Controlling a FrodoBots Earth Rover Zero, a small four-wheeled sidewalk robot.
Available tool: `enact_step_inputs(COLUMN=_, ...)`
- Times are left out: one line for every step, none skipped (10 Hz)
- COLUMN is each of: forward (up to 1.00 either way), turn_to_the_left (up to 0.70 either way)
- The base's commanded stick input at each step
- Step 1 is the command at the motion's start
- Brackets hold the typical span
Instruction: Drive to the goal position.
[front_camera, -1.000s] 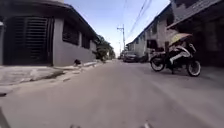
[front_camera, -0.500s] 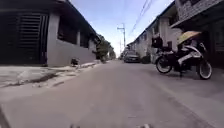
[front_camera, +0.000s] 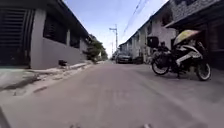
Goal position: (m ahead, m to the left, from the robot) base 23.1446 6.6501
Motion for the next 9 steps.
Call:
enact_step_inputs(forward=1.00, turn_to_the_left=0.02)
enact_step_inputs(forward=1.00, turn_to_the_left=0.02)
enact_step_inputs(forward=1.00, turn_to_the_left=0.02)
enact_step_inputs(forward=1.00, turn_to_the_left=0.02)
enact_step_inputs(forward=1.00, turn_to_the_left=0.02)
enact_step_inputs(forward=1.00, turn_to_the_left=0.02)
enact_step_inputs(forward=1.00, turn_to_the_left=0.02)
enact_step_inputs(forward=1.00, turn_to_the_left=0.02)
enact_step_inputs(forward=1.00, turn_to_the_left=0.02)
